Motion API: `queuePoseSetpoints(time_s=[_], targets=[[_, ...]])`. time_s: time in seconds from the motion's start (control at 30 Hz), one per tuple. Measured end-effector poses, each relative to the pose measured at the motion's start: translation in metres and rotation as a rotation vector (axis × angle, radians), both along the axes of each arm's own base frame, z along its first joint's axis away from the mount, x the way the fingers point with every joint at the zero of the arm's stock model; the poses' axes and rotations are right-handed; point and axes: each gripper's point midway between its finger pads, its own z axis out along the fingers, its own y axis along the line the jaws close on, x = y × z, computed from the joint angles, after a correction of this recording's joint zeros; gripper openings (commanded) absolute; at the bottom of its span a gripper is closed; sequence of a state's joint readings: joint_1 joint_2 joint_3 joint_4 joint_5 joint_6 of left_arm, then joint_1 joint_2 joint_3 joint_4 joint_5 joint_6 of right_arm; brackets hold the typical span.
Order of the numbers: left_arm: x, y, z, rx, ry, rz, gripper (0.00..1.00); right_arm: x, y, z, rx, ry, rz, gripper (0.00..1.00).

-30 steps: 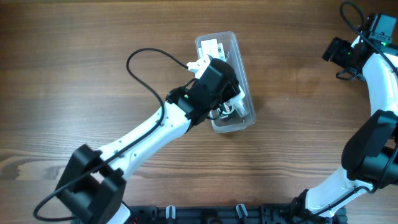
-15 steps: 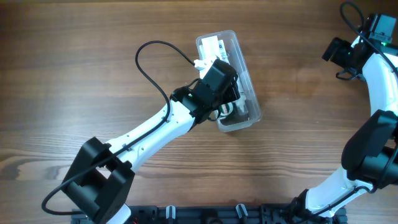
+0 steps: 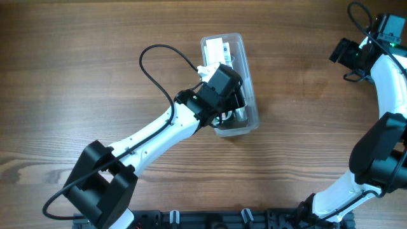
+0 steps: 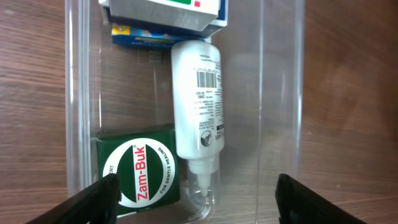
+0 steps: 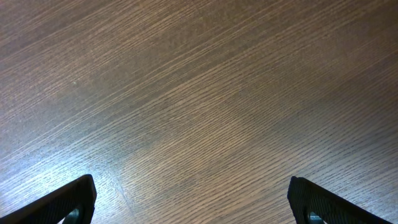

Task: Pack container

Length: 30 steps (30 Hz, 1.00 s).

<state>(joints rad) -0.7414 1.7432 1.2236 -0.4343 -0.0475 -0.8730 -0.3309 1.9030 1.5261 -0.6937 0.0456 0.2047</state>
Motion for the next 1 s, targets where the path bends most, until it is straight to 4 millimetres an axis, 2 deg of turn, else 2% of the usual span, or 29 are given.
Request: queuePoseSetpoints(time_s=[0.3,0.57,0.77,0.83,0.9,0.93,1.0], targets=[[0.000,0.002,-0.001,0.015,-0.001,-0.013,0.86,0.000,0.000,0.000,0.000,0.000,0.000,1.00],[0.006,0.025,-0.008,0.064,0.024,0.004,0.86,0.000,0.000,0.000,0.000,0.000,0.000,1.00],[0.009,0.025,-0.005,0.057,0.012,0.004,0.86,0.000,0.000,0.000,0.000,0.000,0.000,1.00],[0.011,0.023,-0.001,0.046,-0.003,0.005,0.86,0.000,0.000,0.000,0.000,0.000,0.000,1.00],[0.014,0.021,0.013,0.023,-0.041,0.001,0.87,0.000,0.000,0.000,0.000,0.000,0.000,1.00],[0.016,0.020,0.022,0.008,-0.069,-0.008,0.89,0.000,0.000,0.000,0.000,0.000,0.000,1.00],[0.018,0.018,0.040,-0.016,-0.119,-0.022,1.00,0.000,0.000,0.000,0.000,0.000,0.000,1.00]])
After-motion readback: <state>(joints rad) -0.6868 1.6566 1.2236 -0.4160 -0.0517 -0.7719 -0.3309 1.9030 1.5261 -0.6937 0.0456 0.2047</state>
